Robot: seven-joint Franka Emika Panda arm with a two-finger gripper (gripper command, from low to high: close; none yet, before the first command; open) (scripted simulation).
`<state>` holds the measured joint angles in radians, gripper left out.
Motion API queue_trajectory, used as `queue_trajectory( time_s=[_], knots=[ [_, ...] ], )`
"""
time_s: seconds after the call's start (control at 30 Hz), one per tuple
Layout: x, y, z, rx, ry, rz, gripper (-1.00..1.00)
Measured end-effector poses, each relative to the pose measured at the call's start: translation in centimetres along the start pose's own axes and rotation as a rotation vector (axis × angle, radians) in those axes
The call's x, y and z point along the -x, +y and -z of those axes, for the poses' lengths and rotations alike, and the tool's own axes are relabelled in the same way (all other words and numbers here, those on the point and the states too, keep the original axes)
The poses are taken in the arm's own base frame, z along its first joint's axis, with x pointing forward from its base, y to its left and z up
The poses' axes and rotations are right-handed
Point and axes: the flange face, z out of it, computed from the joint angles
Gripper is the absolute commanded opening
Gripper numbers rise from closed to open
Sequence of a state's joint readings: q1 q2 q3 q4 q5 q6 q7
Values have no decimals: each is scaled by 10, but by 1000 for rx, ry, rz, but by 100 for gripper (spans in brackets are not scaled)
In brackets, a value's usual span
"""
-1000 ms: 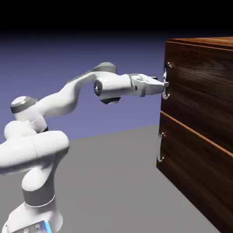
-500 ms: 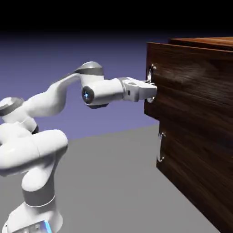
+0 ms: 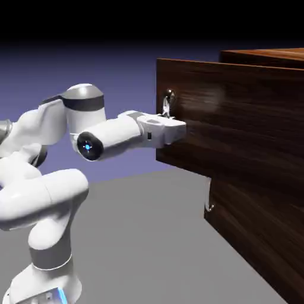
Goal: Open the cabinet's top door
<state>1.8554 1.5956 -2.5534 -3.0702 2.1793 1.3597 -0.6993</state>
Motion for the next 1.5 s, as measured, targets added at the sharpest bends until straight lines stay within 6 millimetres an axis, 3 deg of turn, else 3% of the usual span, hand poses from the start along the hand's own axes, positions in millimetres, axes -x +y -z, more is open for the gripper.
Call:
queue_trajectory(
  time_s=[0.17, 0.37, 0.83, 1.5],
  knots=[
    [-9, 9, 35, -56, -55, 0, -100],
    [-12, 12, 46, -75, -73, 0, -100],
    [-44, 44, 124, -211, -211, 0, -100],
    [-119, 119, 232, -439, -439, 0, -100]
  ],
)
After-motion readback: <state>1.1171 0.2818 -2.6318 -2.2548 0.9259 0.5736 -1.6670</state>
